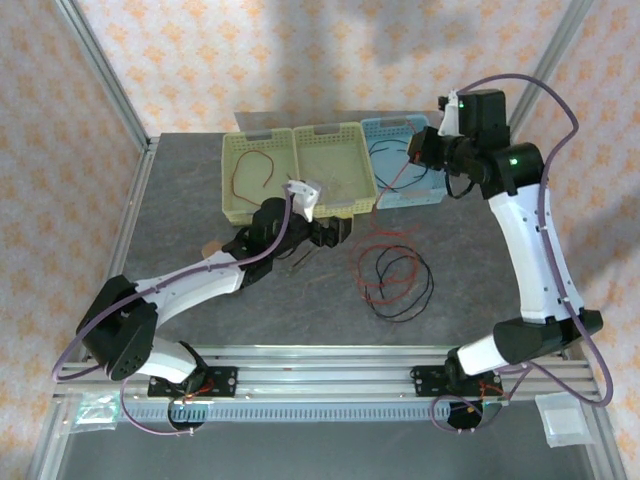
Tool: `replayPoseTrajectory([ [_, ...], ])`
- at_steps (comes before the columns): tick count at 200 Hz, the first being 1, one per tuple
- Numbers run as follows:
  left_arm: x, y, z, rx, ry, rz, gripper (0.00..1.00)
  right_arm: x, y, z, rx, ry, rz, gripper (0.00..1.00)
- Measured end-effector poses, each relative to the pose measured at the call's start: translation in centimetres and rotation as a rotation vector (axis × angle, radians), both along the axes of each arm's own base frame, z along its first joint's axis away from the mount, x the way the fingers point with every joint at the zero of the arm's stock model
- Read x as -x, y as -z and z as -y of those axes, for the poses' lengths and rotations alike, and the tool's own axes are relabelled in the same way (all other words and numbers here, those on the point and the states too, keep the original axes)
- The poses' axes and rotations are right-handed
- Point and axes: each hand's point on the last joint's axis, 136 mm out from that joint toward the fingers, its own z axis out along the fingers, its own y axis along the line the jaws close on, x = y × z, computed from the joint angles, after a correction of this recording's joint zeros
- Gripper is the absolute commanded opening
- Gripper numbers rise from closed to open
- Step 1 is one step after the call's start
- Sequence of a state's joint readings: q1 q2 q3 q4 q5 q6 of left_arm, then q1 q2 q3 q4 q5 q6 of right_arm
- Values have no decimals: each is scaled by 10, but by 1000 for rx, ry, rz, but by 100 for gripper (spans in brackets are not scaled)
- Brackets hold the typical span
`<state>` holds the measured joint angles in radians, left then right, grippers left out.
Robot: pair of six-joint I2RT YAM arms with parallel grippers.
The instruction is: Untangle the cables
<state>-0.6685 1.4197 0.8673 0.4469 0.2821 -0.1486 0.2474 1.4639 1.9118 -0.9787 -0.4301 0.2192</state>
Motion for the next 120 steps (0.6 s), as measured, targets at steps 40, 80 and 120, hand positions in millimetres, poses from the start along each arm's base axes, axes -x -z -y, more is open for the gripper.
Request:
replayPoseTrajectory([
  [40,7,-23,25,1,143,85,82,6,-24,-11,-71,-58,13,0],
  [80,-3,-28,44,-1,194,114,64,11,-19,-20,-102,-104,-33,0],
  [120,0,-21,70,11,296,92,53,16,-18,-24,-124,-128,-53,0],
])
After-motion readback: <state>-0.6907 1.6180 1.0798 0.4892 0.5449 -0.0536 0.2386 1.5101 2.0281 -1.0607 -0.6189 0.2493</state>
